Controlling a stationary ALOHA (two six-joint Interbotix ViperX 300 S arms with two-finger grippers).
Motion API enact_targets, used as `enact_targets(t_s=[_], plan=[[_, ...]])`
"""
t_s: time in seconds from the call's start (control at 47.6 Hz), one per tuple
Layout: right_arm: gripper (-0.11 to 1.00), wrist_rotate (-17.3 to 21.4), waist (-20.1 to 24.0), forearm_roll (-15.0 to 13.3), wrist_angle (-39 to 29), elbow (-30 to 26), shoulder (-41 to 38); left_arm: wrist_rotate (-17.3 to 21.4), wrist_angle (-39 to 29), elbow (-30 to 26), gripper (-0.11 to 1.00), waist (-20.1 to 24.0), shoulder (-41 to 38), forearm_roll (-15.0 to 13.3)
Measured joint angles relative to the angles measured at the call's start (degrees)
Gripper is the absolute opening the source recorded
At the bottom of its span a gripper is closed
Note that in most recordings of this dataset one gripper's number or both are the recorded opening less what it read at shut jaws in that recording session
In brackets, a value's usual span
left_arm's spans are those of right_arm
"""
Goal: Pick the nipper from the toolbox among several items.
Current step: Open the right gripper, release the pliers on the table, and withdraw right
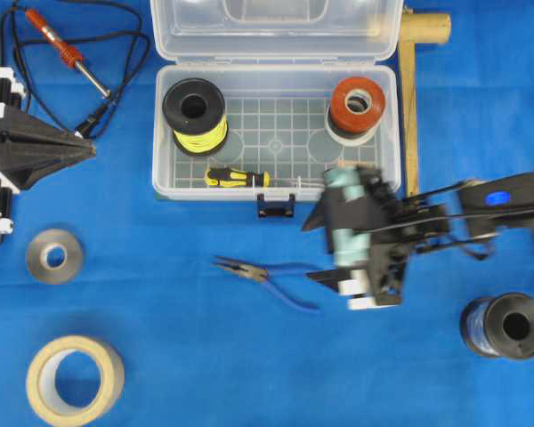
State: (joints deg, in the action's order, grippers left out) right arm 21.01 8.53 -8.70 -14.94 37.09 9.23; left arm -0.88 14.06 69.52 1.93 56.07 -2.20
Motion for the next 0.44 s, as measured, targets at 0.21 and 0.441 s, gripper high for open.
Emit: enact_targets(t_s=[0.21,0.441], plan=[[0.76,0.18,-3.69,-3.52,-2.37,5.54,13.36,-0.09,-0.97,0.00,0.00,0.00,0.26,0.00],[0.76,0.18,-6.94,-4.48,-2.72,13.18,28.92,-0.18,-1.49,0.00,0.00,0.09,0.44,0.00]])
